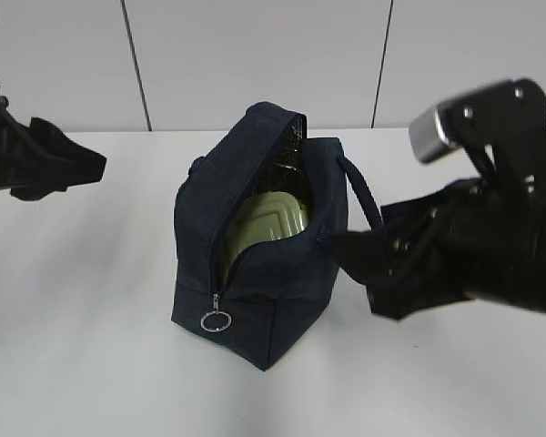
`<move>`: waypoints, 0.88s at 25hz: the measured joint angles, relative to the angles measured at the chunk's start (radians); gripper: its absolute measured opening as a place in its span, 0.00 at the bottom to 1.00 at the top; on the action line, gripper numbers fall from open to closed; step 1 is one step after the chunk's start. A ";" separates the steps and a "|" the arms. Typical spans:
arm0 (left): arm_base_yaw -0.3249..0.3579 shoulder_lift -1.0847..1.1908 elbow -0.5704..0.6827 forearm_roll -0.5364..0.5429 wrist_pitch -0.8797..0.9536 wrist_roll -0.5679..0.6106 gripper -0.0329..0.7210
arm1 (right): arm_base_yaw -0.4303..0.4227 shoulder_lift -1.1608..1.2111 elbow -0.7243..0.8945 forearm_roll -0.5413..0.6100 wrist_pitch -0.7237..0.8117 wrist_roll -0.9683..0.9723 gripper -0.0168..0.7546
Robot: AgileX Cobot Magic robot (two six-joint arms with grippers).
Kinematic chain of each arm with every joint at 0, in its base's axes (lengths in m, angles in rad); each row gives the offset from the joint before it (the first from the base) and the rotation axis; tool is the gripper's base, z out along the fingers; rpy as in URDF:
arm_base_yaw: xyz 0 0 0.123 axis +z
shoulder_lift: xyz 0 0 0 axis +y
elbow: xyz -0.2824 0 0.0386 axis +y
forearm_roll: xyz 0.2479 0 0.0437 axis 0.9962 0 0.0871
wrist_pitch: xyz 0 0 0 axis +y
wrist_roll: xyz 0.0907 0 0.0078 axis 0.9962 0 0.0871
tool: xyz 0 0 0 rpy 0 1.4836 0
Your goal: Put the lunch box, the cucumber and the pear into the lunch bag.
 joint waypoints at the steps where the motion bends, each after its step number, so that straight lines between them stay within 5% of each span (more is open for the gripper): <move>1: -0.001 -0.007 0.015 -0.001 -0.012 0.000 0.53 | 0.031 -0.009 0.041 0.000 -0.048 0.000 0.67; 9: -0.001 -0.052 0.101 -0.007 -0.089 0.002 0.51 | 0.238 0.005 0.196 -0.029 -0.274 0.065 0.67; 16: -0.001 -0.095 0.177 -0.007 -0.128 0.067 0.50 | 0.256 0.214 0.196 -0.415 -0.509 0.413 0.67; 22: -0.001 -0.113 0.194 -0.028 -0.130 0.075 0.50 | 0.256 0.473 0.177 -0.484 -0.669 0.472 0.67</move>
